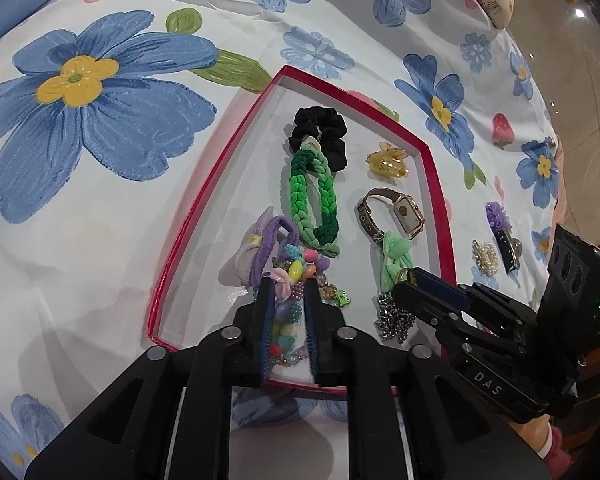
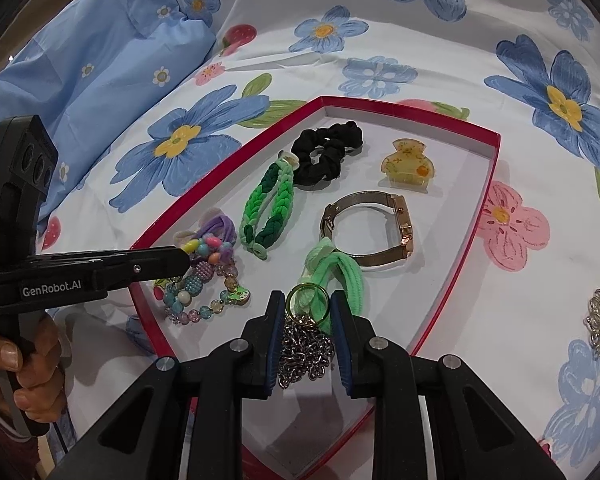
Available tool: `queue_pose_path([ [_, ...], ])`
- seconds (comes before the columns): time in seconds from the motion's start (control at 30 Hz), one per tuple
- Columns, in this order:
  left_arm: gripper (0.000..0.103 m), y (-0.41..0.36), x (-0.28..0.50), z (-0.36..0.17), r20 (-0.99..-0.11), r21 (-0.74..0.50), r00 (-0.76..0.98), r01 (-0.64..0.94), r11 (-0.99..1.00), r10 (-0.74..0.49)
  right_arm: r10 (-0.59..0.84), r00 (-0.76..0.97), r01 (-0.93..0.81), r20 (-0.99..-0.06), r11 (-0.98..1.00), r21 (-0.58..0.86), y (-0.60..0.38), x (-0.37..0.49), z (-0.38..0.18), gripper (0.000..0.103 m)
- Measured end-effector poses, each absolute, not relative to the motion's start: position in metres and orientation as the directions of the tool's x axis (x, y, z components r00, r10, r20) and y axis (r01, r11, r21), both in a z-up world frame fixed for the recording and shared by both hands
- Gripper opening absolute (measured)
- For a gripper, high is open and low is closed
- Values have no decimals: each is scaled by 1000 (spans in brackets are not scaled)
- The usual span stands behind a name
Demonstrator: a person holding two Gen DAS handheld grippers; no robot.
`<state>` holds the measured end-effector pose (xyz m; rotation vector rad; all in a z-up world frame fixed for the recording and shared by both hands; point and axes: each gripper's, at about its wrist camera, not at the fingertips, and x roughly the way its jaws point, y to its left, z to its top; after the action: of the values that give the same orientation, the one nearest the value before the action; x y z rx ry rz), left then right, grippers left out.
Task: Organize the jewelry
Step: 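Lower the charm bracelet and ring into the red box and open both tools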
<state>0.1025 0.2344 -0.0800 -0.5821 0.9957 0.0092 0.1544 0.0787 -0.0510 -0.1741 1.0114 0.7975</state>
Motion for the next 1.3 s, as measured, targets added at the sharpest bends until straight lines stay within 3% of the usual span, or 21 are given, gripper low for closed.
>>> queue_pose_path([
  [0.23,26,235,98,-74,-789,-455,563,-265,850,-247,512,274,-671,-814,709,220,79,155,-51,24],
  [0.37,28,234,96,-68,-783,-456,572,-265,850,-242,509,269,-673,-817,707,218,79,155,-50,25],
  [0.43,34,235,94,-66,-781,-455,577,-266,850,-238,510,268,-672,-817,707,221,79,156,-49,26],
  [0.73,36,236,87,-59,-777,-458,587,-277,845,-229,515,271,-668,-813,709,227,78,153,-45,34],
  [0.83,42,236,83,-56,-775,-457,592,-281,844,-222,520,277,-669,-808,708,226,78,151,-42,35],
  [1.0,42,235,79,-49,-770,-455,601,-281,845,-215,534,298,-662,-791,713,232,72,149,-33,36],
  [1.13,62,233,73,-44,-765,-454,611,-285,844,-205,553,321,-651,-769,718,245,61,145,-24,48],
  [1.3,73,232,65,-39,-760,-454,620,-295,841,-193,574,364,-621,-734,737,268,40,141,-13,63],
])
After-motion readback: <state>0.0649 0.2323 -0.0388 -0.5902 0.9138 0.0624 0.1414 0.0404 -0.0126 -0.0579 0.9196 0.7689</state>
